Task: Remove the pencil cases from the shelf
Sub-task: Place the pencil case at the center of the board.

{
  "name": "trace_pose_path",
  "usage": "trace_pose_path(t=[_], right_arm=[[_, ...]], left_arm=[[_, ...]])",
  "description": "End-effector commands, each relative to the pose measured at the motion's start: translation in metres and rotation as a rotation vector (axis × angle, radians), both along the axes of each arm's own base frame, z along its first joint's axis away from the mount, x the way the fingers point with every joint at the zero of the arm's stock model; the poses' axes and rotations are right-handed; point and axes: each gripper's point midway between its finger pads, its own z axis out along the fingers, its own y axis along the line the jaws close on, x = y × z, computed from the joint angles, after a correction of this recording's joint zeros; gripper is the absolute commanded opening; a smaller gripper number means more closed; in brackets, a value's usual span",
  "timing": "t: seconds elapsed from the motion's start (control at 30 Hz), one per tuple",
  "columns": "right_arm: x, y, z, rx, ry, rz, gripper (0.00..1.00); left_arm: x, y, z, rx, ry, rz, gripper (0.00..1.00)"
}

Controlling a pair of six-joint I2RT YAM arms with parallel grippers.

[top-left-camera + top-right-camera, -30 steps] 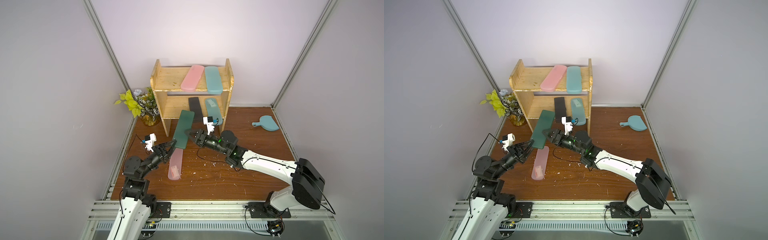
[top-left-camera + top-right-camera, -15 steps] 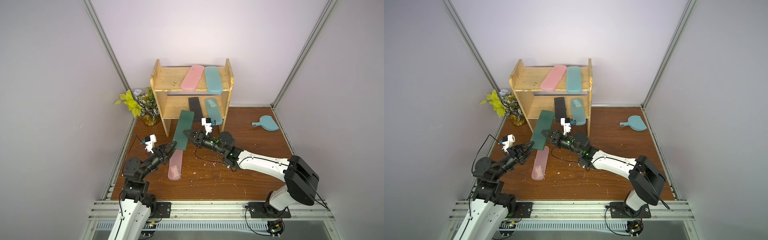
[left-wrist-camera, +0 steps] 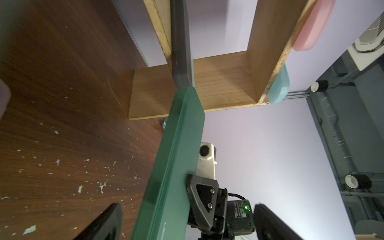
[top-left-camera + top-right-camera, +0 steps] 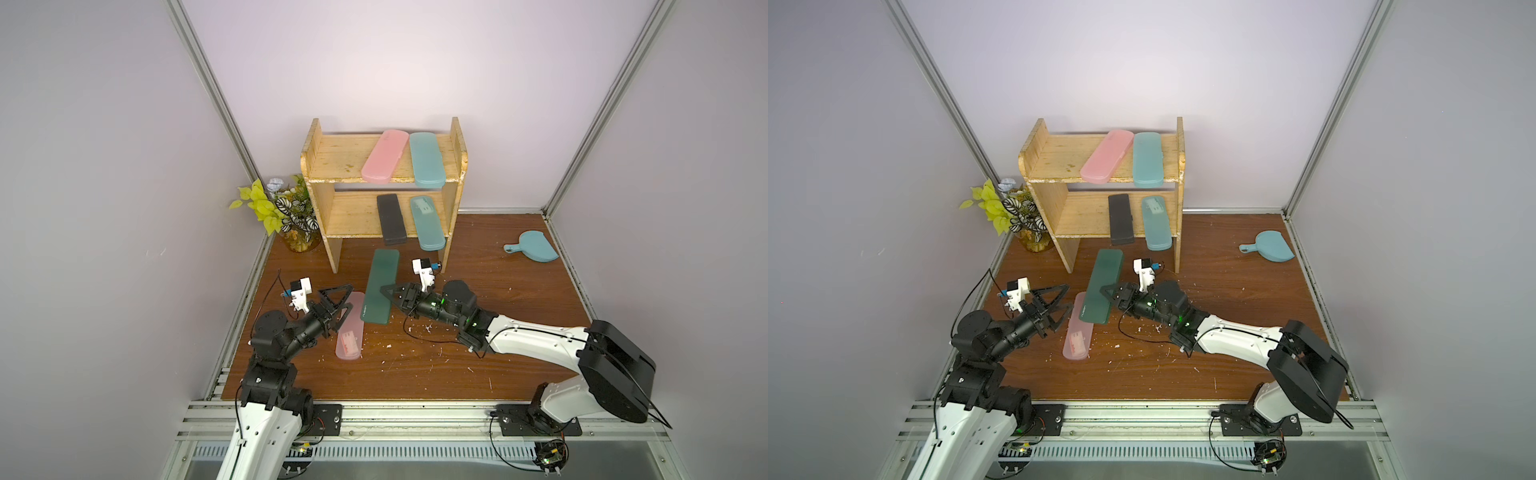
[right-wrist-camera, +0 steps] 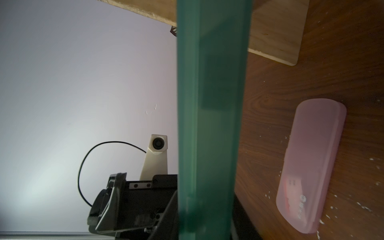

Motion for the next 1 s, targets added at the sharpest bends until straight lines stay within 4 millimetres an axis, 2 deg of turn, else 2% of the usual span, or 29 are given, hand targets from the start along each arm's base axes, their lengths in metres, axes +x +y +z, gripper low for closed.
trace_pose_path(t=[0.0, 0.17, 0.37, 0.67, 0.97], right_arm=[[-0.011, -0.01, 0.006, -0.047, -0.085, 0.002, 0.25], [-0.024, -0.021, -0.032, -0.121, -0.045, 0.004, 0.24], [-0.027, -0.019, -0.066, -0.171, -0.012, -0.003, 0.23], [-0.024, 0.006, -0.105, -0.163, 0.082, 0.027, 0.22], [-0.019, 0.032, -0.128, -0.158, 0.139, 0.067, 0.21]], left_arm=[[-0.004, 0.011, -0.013, 0.124, 0.033, 0.058, 0.96], [-0.005, 0.021, -0.021, 0.225, 0.058, 0.098, 1.0], [-0.004, 0.027, -0.025, 0.25, 0.067, 0.133, 0.99], [-0.004, 0.028, -0.03, 0.243, 0.086, 0.138, 0.99], [-0.006, 0.032, -0.03, 0.228, 0.09, 0.165, 0.99]])
